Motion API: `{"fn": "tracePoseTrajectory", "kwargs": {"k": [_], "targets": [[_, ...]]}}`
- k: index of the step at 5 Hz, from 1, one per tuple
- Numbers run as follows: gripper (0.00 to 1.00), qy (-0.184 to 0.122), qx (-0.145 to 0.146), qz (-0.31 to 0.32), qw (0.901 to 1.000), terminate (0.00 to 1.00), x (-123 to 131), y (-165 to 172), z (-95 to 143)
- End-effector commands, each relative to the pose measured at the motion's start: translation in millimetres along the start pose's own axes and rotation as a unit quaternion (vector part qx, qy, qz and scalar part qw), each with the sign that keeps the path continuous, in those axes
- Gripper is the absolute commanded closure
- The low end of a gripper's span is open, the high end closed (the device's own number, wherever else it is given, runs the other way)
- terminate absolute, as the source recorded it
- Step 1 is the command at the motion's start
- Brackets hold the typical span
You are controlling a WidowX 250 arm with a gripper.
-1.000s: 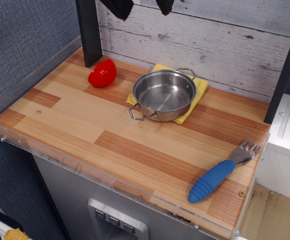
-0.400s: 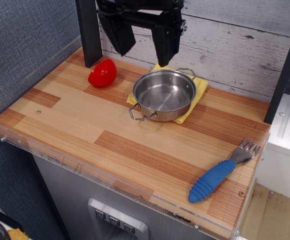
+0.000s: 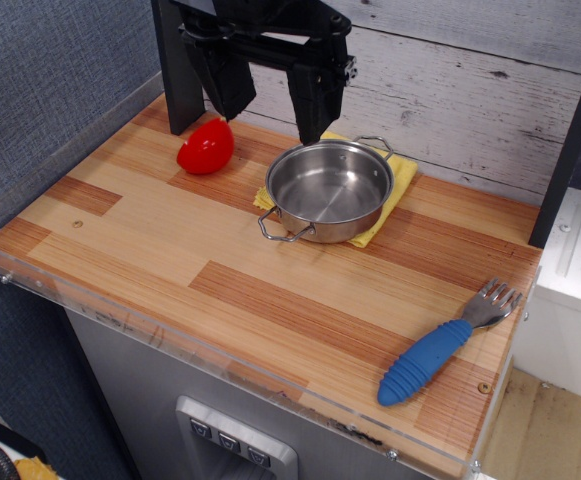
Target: Put the metal bowl on the yellow cloth
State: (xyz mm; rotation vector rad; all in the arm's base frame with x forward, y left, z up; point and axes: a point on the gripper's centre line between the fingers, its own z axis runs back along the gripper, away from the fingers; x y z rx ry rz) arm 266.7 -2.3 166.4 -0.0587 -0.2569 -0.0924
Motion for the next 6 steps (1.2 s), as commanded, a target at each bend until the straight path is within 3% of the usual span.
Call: {"fn": "tracePoseTrajectory", "kwargs": {"k": [1,5,6], "targets": [[0.0,-0.024,0.019,0.021,0.9993,0.0,-15.1,-1.7,10.6],[0.0,-0.024,0.019,0.021,0.9993,0.0,-15.1,-1.7,10.6],[0.0,-0.024,0.019,0.021,0.9993,1.0,-15.1,-1.7,10.6]]}}
